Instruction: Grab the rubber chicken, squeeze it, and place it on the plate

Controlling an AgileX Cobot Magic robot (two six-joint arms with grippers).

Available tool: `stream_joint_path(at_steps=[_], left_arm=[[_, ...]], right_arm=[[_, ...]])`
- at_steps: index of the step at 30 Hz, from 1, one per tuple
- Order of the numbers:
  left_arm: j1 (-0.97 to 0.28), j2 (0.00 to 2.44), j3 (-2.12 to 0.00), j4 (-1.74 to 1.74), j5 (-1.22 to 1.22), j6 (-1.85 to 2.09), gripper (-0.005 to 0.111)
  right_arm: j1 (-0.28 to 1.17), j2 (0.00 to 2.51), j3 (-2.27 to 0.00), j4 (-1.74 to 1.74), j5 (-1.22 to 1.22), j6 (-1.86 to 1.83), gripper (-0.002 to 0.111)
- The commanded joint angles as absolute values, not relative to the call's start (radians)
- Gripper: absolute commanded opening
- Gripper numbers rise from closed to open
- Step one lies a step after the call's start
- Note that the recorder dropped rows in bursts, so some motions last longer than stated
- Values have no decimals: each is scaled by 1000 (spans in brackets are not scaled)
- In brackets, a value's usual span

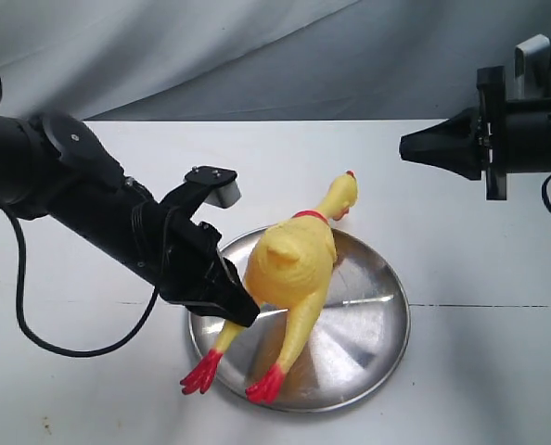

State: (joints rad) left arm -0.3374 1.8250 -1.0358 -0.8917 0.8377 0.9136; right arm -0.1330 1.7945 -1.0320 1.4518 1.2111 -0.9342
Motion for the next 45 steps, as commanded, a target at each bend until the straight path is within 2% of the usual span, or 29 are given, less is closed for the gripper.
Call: stream_joint_path(at_steps=[1,6,14,17,30,42,45], left_arm=[[-342,1864,-1034,-902,799,877,0],[-342,1879,-1035,-902,739,839,0],[-342,1911,-1038,-902,656,715,0],[-342,1929,-1039,-902,654,706,0],[-407,1937,-1039,-871,652,708,0],[-407,1969,-1040,-873,712,703,0],[-407,1969,-1040,-859,745,703,5]], right_arm=[[-138,1681,-1037,1403,1192,-1039,0],[-85,1491,-1037,1164,889,-1019,0],[22,1273,-1037,907,734,-854,0],[52,1235,-1037,789,707,-757,0],[61,1218,-1032,792,720,-735,0],[61,1218,-1032,792,720,-735,0],[61,1218,-1032,792,720,-735,0]])
